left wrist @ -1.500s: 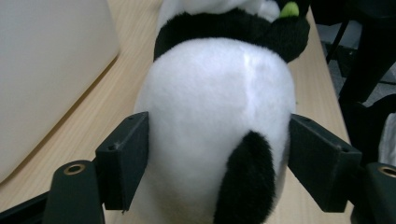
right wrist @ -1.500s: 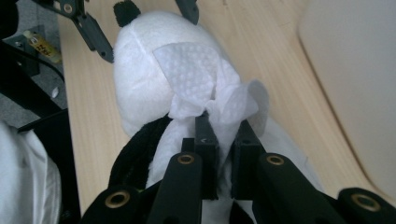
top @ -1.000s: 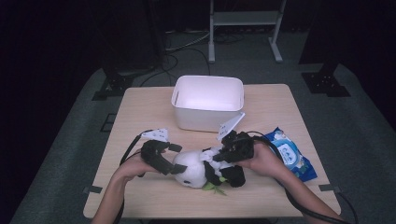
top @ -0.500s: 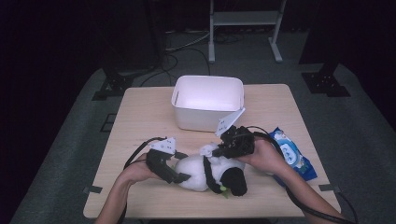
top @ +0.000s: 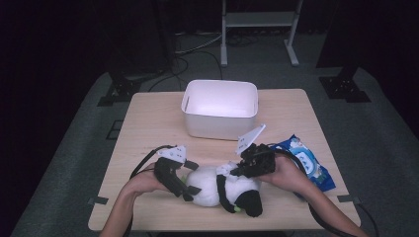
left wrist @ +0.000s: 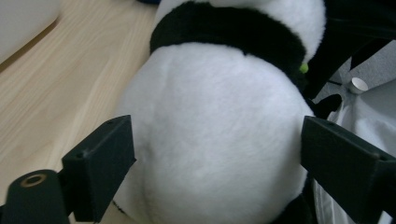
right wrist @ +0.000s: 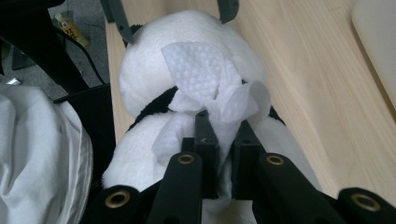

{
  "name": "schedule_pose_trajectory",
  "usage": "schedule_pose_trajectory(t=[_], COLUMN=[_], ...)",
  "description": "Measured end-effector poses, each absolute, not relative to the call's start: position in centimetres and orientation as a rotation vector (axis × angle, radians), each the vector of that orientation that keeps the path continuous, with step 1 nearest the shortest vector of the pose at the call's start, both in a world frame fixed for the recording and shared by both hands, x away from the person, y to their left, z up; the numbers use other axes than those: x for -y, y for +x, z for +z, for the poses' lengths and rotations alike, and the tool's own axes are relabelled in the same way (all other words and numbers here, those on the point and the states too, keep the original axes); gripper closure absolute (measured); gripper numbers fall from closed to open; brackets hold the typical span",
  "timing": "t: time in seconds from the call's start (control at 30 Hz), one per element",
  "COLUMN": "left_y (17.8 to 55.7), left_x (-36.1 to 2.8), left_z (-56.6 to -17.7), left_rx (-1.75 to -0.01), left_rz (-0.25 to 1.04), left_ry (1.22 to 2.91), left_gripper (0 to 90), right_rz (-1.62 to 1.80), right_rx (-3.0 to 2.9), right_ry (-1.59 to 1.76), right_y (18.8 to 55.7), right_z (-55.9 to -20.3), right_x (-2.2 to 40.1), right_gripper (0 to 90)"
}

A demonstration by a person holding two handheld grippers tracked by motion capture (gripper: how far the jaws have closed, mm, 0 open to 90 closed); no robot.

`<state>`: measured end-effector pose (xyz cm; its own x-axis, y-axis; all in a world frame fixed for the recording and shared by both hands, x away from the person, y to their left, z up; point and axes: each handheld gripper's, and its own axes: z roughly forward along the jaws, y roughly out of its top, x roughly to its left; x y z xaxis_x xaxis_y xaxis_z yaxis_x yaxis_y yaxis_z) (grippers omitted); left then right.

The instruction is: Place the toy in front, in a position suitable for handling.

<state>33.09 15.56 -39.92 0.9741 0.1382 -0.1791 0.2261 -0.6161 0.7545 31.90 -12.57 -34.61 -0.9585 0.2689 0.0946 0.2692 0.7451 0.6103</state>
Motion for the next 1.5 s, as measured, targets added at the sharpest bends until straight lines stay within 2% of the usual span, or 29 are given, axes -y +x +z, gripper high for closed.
schedule_pose_trajectory(t=[0.2, 0.43, 0.57, 0.87, 1.2, 1.5], left_y=[33.4, 33.6, 33.4, 33.0, 33.2, 33.6], left_x=[-14.7, -14.2, -14.2, -14.5, -15.0, -16.8], left_z=[-41.1, -42.0, -42.3, -42.2, -41.7, -41.3], left_rx=[-0.297, -0.291, -0.274, -0.251, -0.265, -0.32], left_rz=[-0.189, -0.209, -0.205, -0.13, -0.053, 0.067], left_ry=[2.266, 2.262, 2.269, 2.263, 2.277, 2.29], left_gripper=[0.6, 0.4, 4.1, 24.4, 27.7, 28.1], right_rz=[-1.03, -1.037, -1.017, -1.046, -1.087, -1.104], right_rx=[2.923, 2.91, 2.908, 2.889, 2.916, 2.98], right_ry=[-0.432, -0.428, -0.421, -0.43, -0.429, -0.4], right_y=[31.3, 31.4, 31.4, 31.7, 32.3, 33.7], right_z=[-35.1, -35.5, -35.7, -35.9, -35.1, -34.6], right_x=[12.6, 12.6, 12.4, 12.3, 12.0, 9.8], right_gripper=[83.3, 83.3, 83.4, 83.3, 83.2, 83.1])
